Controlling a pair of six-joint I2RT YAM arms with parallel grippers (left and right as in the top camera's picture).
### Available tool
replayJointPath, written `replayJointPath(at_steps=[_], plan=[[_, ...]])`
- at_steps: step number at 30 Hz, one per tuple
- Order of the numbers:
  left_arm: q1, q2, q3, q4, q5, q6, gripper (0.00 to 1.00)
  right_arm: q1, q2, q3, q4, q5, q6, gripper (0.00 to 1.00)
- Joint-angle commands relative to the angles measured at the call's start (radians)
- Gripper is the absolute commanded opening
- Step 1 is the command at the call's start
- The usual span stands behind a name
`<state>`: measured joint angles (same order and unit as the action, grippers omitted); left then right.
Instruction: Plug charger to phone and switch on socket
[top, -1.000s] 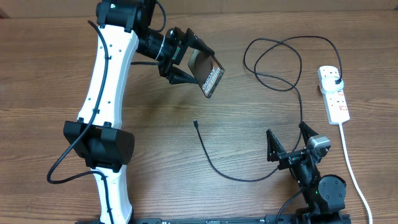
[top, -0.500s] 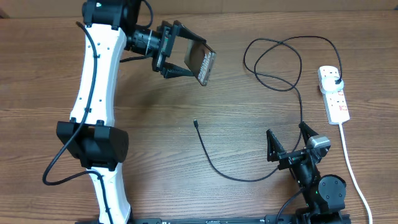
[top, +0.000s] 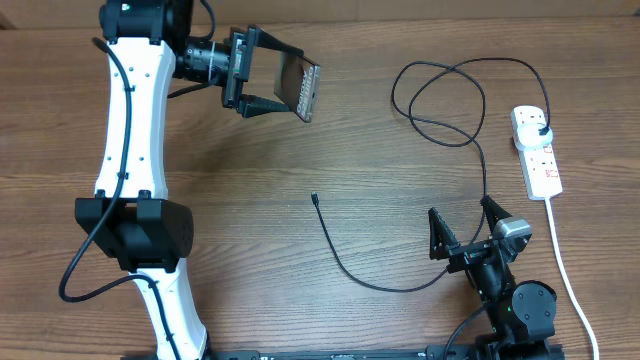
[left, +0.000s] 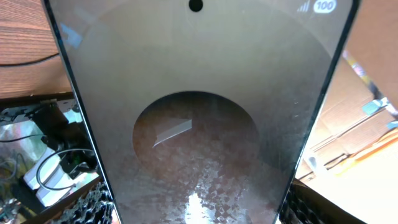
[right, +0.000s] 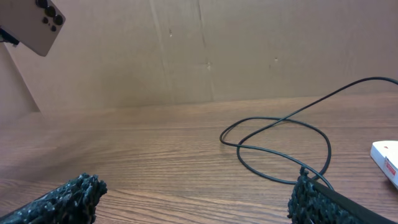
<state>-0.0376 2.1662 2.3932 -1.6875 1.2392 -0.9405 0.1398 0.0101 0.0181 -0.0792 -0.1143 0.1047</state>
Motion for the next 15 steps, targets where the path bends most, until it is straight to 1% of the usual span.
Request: replayJointPath(at_steps=[1,15], plan=[[0.013,-0.037,0.004,-0.002,0.064,-0.011,0.2,0.003,-0.007,-0.01,0.003,0.012,0.003,1.0],[0.013,-0.037,0.004,-0.002,0.071,-0.018,0.19,0.003,-0.007,-0.01,0.003,0.013,0.003,1.0]])
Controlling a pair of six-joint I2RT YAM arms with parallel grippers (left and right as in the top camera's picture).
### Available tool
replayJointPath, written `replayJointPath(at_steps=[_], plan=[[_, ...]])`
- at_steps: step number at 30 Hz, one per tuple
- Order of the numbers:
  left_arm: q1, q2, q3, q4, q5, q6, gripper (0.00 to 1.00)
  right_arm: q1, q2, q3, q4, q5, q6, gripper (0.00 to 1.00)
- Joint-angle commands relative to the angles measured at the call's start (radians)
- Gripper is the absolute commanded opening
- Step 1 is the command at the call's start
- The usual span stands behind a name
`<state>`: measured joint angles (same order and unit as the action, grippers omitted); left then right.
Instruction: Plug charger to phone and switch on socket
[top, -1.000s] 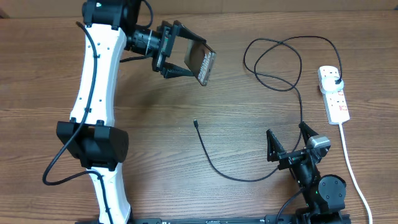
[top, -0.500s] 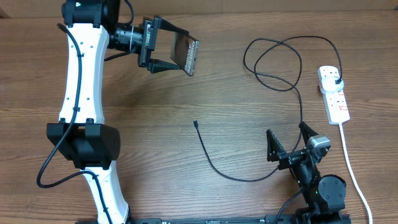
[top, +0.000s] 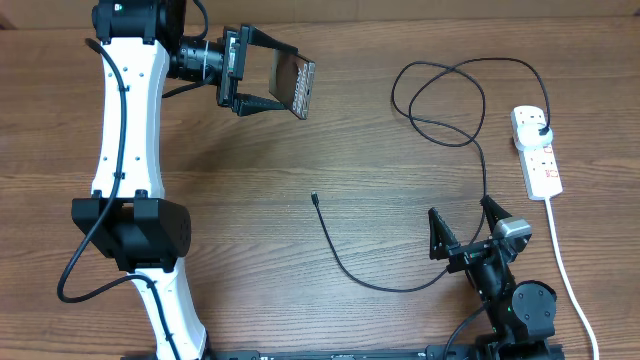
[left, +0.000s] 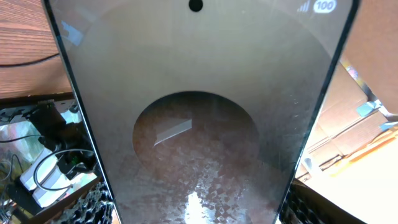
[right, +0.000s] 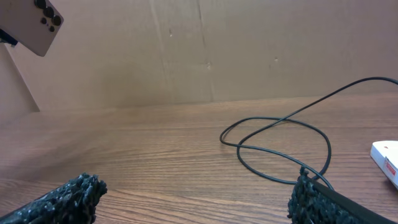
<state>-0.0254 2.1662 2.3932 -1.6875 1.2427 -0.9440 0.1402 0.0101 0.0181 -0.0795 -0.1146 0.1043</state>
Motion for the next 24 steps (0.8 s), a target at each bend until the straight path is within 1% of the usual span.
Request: replayJointPath(at_steps=[1,24], plan=[[0.001,-0.037,0.004,-0.002,0.067,-0.014,0.19,0.003,-0.007,-0.01,0.004,0.013,0.004,1.0],[0.001,-0.037,0.004,-0.002,0.063,-0.03,0.19,0.003,-0.007,-0.01,0.004,0.013,0.004,1.0]])
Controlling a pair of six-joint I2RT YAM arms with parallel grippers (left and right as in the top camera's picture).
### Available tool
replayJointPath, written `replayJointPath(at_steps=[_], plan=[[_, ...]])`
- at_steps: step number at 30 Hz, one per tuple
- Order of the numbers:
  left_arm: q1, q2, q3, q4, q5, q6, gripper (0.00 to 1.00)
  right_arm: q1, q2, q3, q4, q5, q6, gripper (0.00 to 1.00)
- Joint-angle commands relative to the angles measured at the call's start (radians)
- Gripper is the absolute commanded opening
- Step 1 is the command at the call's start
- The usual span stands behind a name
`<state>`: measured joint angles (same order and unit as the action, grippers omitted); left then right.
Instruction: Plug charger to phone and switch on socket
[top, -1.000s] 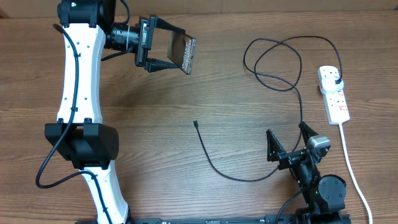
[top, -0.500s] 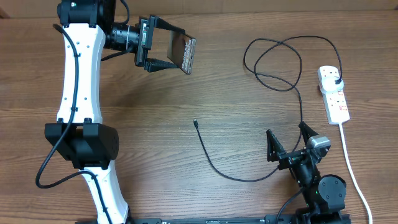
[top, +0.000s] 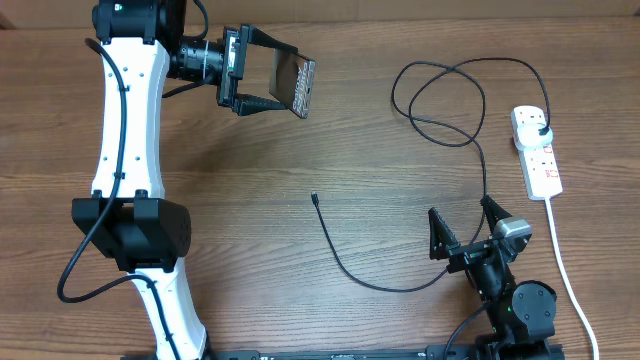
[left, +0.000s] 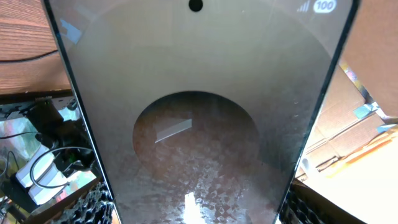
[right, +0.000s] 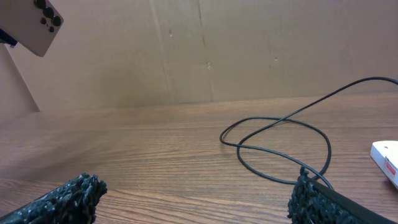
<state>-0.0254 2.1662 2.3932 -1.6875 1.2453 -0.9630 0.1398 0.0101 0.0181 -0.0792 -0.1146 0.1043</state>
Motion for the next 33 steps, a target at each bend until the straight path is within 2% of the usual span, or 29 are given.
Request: replayJointPath(at_steps=[1,20,25,33], plan=[[0.001,-0.037,0.004,-0.002,0.06,-0.01,0.19,0.003,-0.007,-0.01,0.003,0.013,0.003,1.0],[-0.001,-0.037,0.004,-0.002,0.047,-0.01,0.18,0.003,-0.007,-0.01,0.003,0.013,0.004,1.0],[-0.007,-0.037,0.004,-0.002,-0.028,-0.01,0.15,0.003,-0.007,-0.01,0.003,0.013,0.003,1.0],[-0.066,-0.037,0.004,-0.002,-0.239,-0.01,0.16,0.003,-0.007,-0.01,0.003,0.013,0.004,1.0]])
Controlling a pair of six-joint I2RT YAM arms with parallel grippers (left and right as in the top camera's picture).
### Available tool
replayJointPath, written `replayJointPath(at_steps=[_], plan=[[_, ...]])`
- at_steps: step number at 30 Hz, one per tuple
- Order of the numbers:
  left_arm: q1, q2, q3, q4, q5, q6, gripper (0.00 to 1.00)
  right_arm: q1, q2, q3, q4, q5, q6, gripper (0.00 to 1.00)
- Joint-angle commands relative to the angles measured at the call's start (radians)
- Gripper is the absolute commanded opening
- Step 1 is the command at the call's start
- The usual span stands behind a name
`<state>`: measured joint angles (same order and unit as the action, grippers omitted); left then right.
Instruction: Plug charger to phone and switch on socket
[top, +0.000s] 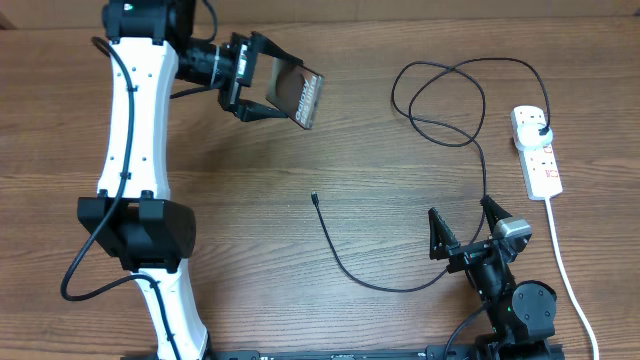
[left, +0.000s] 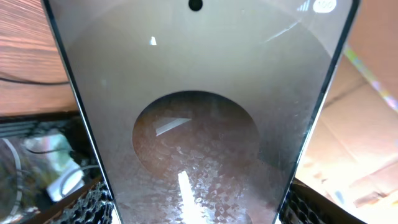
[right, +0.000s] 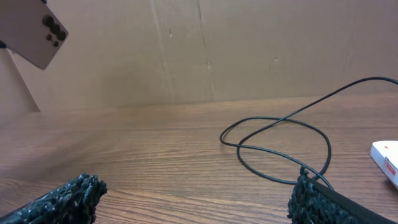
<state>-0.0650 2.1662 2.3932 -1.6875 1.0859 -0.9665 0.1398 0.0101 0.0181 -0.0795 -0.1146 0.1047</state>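
Note:
My left gripper (top: 262, 78) is shut on the phone (top: 297, 97), held in the air over the far left of the table; its screen (left: 196, 112) fills the left wrist view between the pads. The phone's pinkish back with camera lenses (right: 34, 34) shows at the upper left of the right wrist view. The black charger cable (top: 440, 105) loops from the white power strip (top: 536, 150) at the right, its free plug end (top: 314, 198) lying mid-table. My right gripper (top: 465, 235) stands open near the front, with nothing between its fingers (right: 68, 193).
The power strip's white cord (top: 565, 270) runs along the right edge to the front. A cardboard wall (right: 205, 50) stands behind the table. The cable's loop (right: 280, 146) lies just ahead of my right gripper.
My left gripper has shifted slightly right and tilted with the phone, which now lies more slanted in the overhead view. The right arm, cable and power strip are unmoved.
My left gripper held the phone aloft over the far left at every earlier moment, drifting only slightly. Now the phone is tilted and a little further right. The right gripper stayed open at the front and the cable lay still throughout.

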Motion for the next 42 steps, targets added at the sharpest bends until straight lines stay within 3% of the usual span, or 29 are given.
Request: replayJointPath(at_steps=[1,12,25,29,42], plan=[[-0.031,-0.037,0.004,-0.002,-0.11,-0.006,0.17,0.003,-0.007,-0.01,0.004,0.013,0.003,1.0],[-0.042,-0.037,0.004,-0.002,-0.43,0.027,0.14,0.003,-0.007,-0.01,0.004,0.013,0.003,1.0],[-0.058,-0.037,0.004,-0.002,-0.642,0.114,0.15,0.003,-0.007,-0.01,0.004,0.013,0.003,1.0],[-0.077,-0.037,0.004,-0.002,-0.67,0.114,0.2,0.003,-0.007,-0.01,0.004,0.013,0.003,1.0],[-0.118,-0.036,0.004,-0.002,-0.747,0.115,0.19,0.003,-0.007,-0.01,0.013,0.008,0.004,1.0]])
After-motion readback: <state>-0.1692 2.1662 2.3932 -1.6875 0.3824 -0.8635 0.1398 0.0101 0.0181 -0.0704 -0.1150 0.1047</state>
